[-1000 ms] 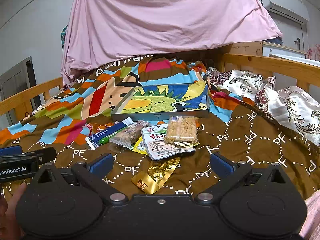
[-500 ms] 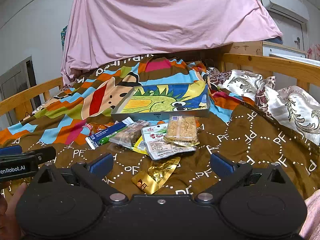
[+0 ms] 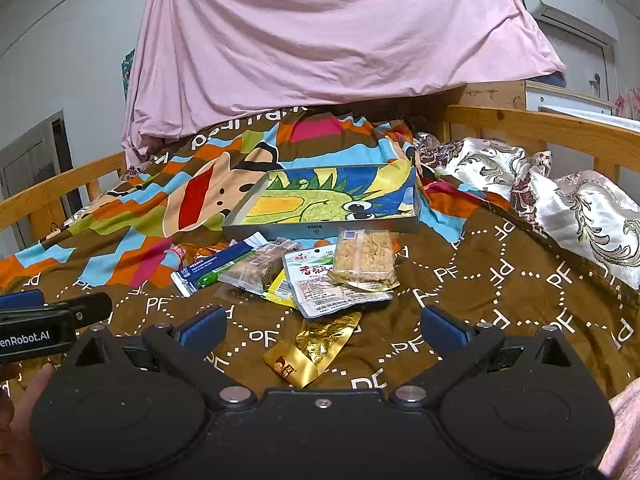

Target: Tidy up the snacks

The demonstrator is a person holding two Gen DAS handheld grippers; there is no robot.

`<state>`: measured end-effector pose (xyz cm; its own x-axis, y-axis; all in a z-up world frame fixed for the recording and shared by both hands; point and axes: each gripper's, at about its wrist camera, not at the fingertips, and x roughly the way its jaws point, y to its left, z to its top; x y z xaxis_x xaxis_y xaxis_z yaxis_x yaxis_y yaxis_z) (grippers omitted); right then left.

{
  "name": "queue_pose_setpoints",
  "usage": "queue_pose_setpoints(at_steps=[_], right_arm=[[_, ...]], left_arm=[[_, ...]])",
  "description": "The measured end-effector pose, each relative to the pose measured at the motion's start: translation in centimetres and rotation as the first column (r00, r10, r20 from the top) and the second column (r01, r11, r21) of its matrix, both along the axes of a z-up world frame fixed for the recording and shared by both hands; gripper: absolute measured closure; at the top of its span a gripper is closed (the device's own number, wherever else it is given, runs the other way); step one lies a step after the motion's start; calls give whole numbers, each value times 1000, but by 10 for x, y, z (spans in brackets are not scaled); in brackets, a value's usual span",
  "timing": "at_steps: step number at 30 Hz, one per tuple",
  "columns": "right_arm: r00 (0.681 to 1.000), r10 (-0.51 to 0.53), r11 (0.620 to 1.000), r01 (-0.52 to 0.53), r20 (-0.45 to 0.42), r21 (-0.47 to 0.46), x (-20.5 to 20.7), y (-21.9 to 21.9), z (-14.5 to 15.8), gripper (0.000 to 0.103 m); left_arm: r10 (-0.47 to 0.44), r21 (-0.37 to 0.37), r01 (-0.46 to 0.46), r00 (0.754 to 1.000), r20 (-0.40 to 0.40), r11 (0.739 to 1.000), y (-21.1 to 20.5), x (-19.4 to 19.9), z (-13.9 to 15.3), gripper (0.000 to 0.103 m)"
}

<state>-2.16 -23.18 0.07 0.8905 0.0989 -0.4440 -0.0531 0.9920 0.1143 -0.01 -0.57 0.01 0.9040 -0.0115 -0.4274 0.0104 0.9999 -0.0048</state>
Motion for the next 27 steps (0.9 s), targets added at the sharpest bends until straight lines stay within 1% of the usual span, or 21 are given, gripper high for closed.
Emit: queue_pose_setpoints(at_steps=[8,15,19,21,23,27], right_arm=[[1000,-9,998,8,-19,-57,2,11,-3,1],[996,72,991,-77,-51,-105,9,24,-3,0],[991,100,988,-109,-89,-108,20,28,-2,0],[990,109,988,-117,-92,-97,24,27,0,0],[990,105,988,-114,-93,-100,31,26,0,1],[989,82,990,-95,-126,-102,47,26,-6,1]], left_arm=[[4,-6,-4,1000,-6,1000,10,3,-1,0],[-3,-21,2,1000,-27,1000,16,14,-1,0],[-20,-27,18,999,-46,999,19,25,-3,0],[-31,-42,28,998,-62,999,21,34,-2,0],[-38,-44,36,997,-62,998,21,40,0,0],[-72,-31,71,995,-63,997,14,58,3,0]])
